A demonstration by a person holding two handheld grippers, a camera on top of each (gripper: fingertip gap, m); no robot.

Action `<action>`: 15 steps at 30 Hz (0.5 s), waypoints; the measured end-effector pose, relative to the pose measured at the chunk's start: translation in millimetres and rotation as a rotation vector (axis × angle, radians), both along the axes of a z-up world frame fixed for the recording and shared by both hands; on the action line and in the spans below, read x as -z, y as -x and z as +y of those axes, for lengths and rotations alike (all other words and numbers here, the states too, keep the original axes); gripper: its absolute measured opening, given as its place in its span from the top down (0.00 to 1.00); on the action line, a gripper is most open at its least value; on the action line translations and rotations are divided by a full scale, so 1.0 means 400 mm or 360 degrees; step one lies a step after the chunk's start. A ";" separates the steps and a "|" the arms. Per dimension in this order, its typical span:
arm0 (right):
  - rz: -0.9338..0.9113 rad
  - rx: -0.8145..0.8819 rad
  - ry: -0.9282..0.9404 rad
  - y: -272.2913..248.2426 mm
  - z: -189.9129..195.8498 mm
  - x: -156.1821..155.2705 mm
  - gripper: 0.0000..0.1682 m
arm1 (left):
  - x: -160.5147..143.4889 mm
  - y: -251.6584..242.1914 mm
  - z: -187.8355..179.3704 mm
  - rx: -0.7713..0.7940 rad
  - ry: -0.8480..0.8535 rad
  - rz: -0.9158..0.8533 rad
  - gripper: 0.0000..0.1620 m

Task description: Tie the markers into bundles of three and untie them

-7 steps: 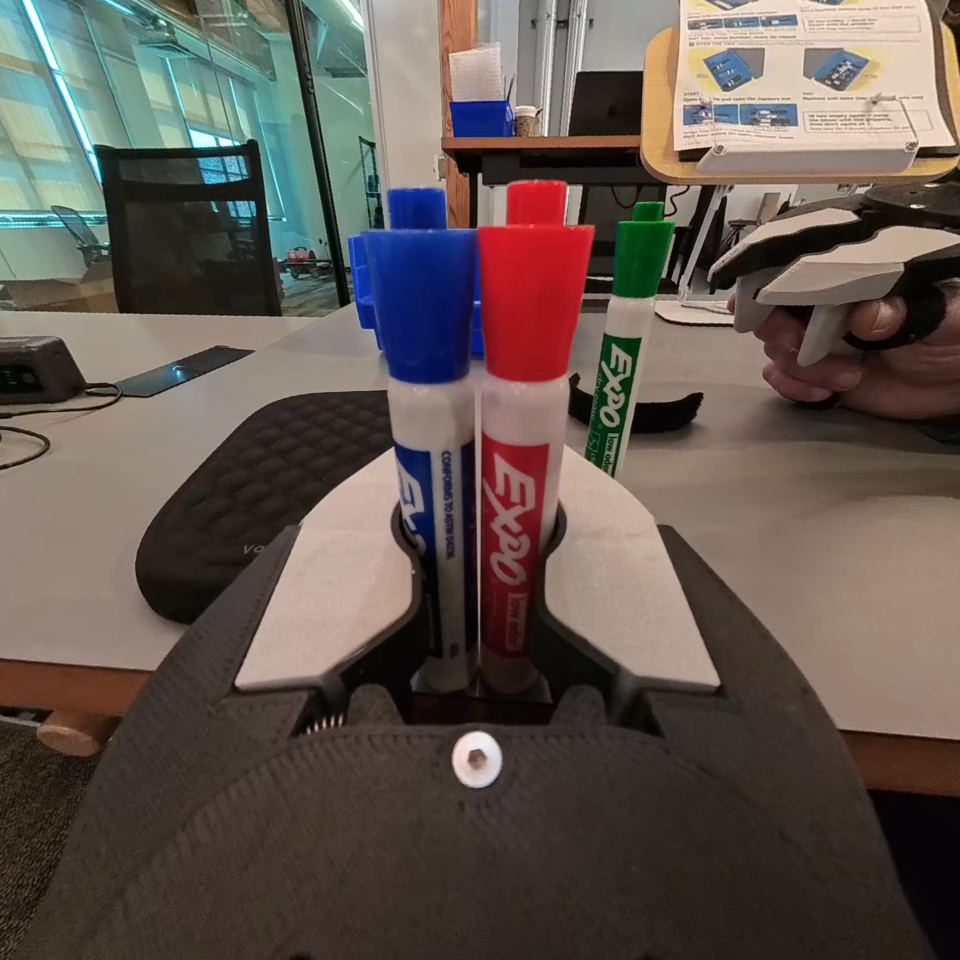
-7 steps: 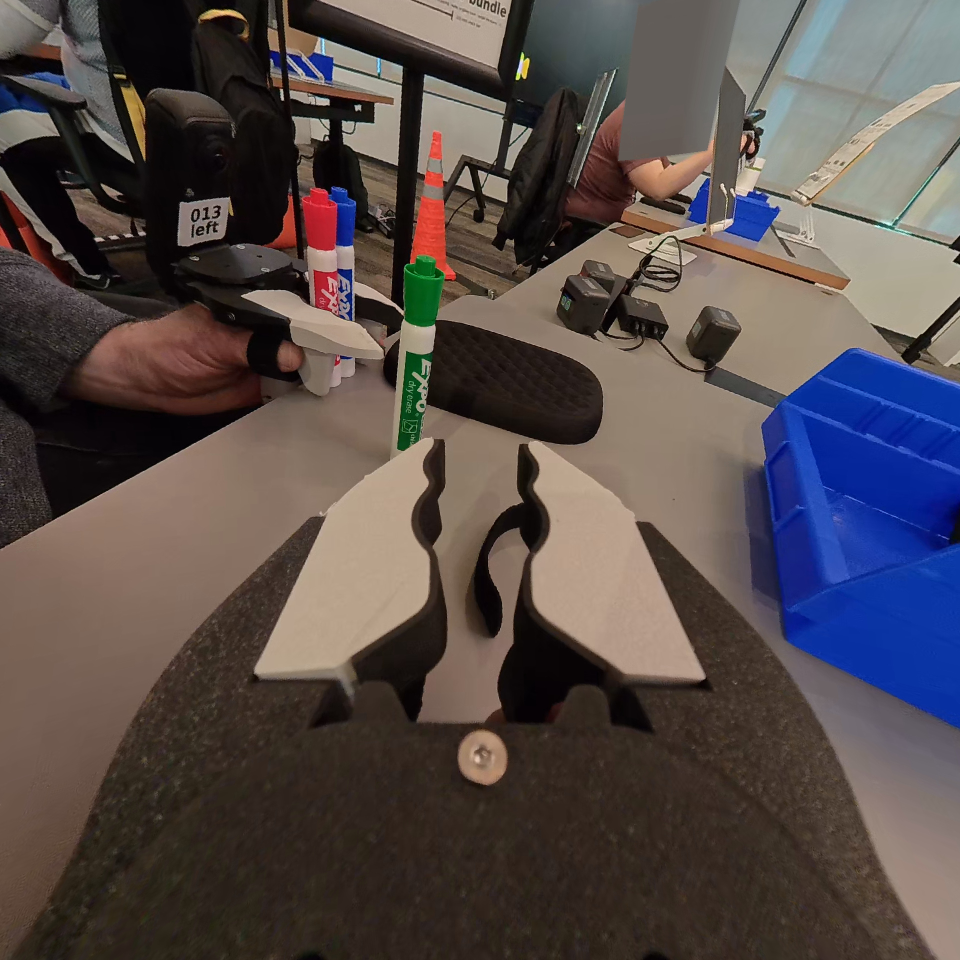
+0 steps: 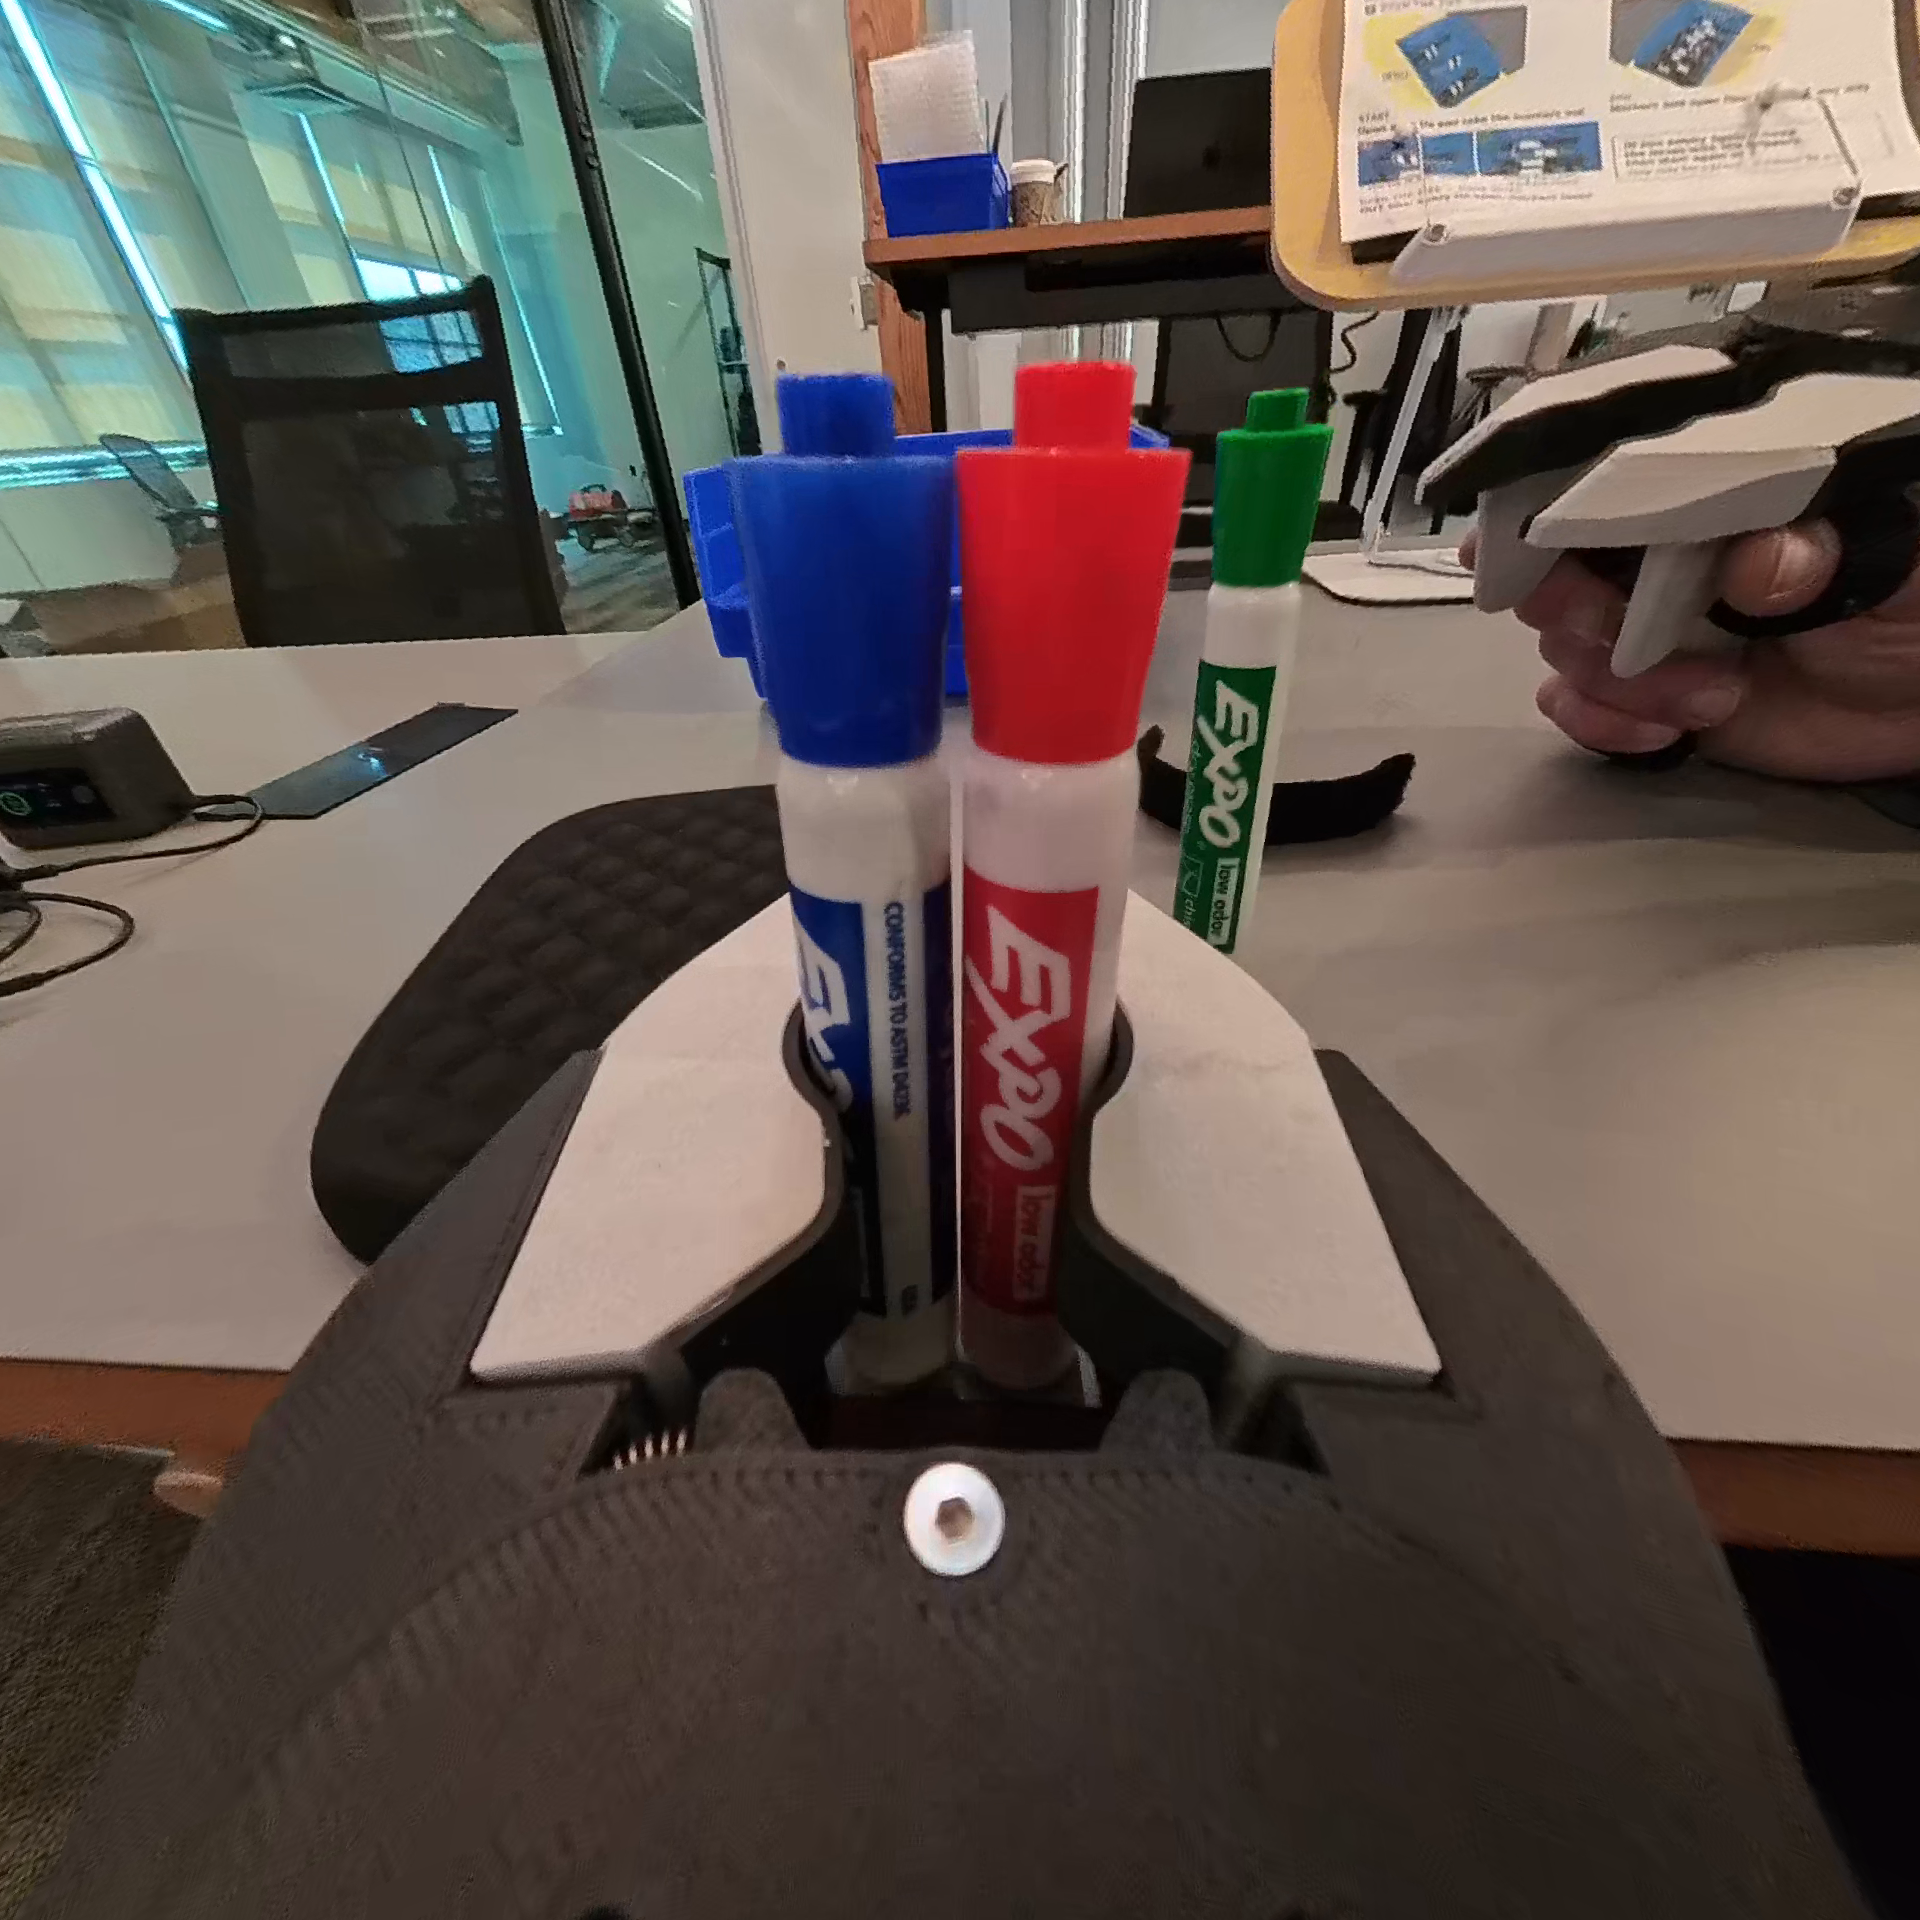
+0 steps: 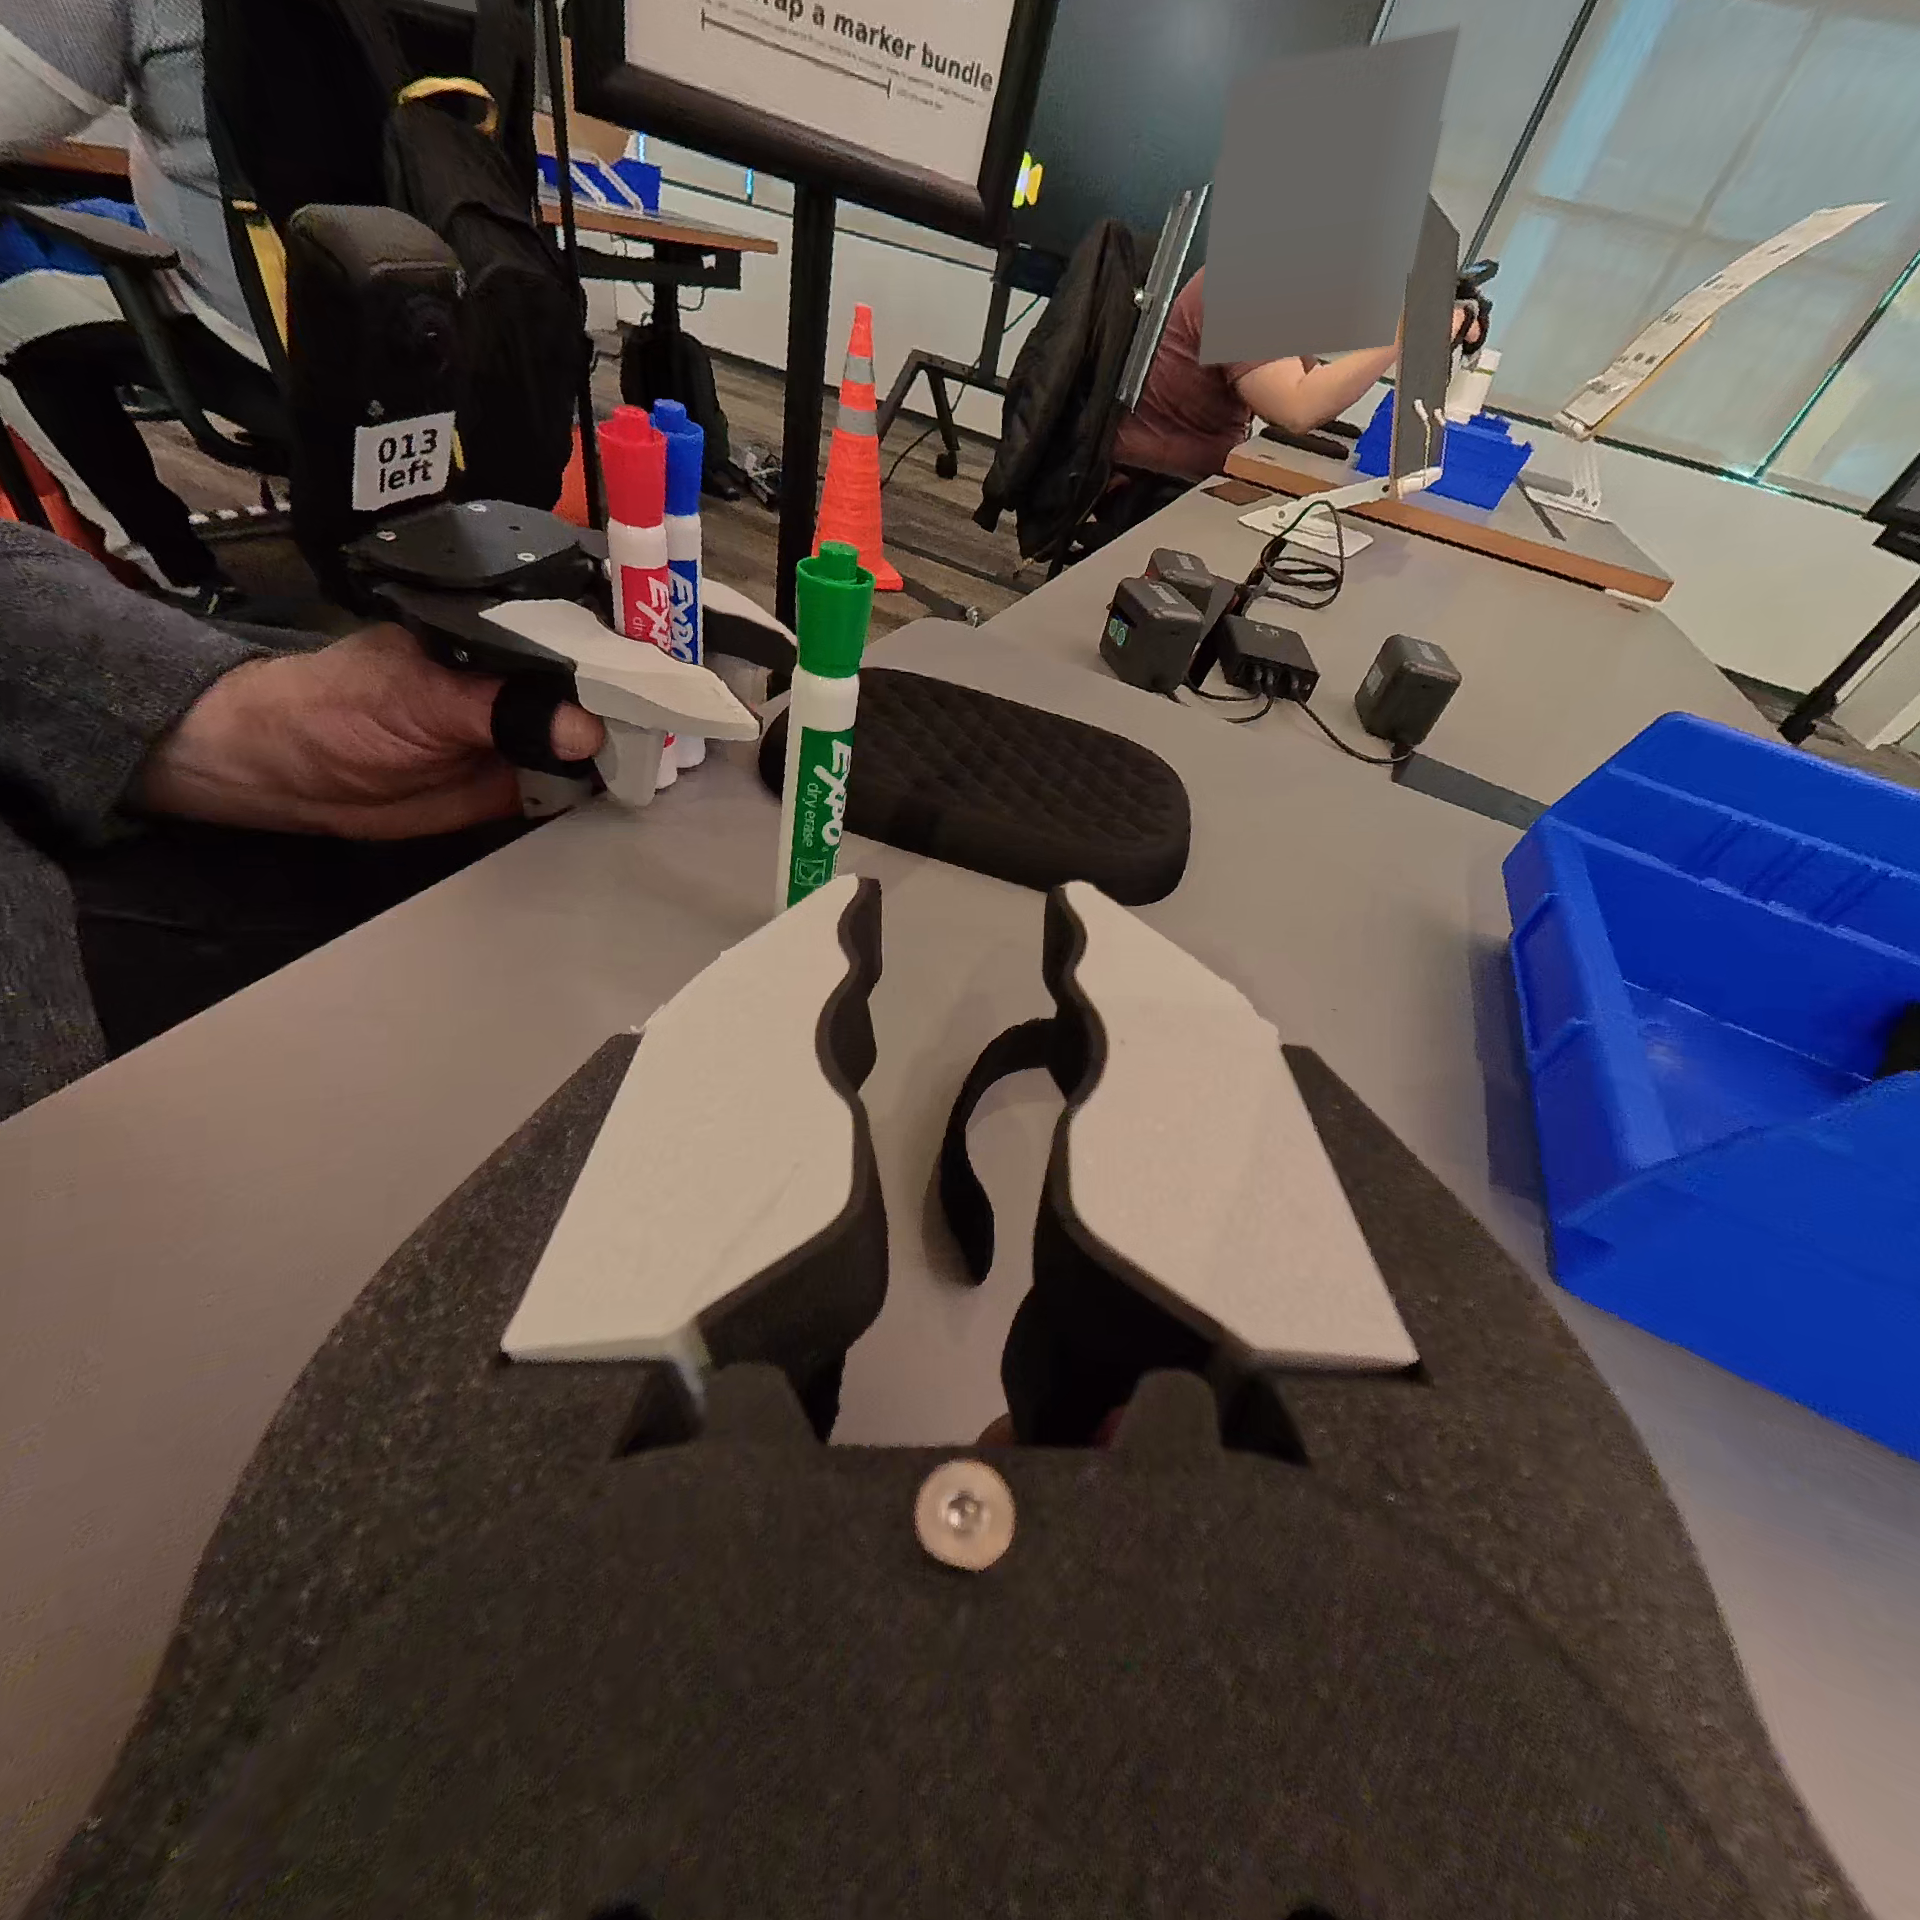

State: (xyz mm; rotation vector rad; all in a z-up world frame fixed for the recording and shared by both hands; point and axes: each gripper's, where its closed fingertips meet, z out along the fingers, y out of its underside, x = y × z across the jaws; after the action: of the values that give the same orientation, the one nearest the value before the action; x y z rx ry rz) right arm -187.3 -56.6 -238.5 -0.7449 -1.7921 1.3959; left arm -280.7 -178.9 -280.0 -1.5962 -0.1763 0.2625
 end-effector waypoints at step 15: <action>-0.0306 -0.0481 -0.0453 0.070 -0.127 -0.084 0.75 | -0.068 -0.026 -0.021 0.0407 0.0752 0.0018 0.74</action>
State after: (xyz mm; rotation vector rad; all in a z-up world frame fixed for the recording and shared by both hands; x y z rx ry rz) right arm -215.3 -107.3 -205.0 -0.4844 -2.2712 1.2470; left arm -270.5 -187.4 -252.7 -2.0625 0.1089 0.1170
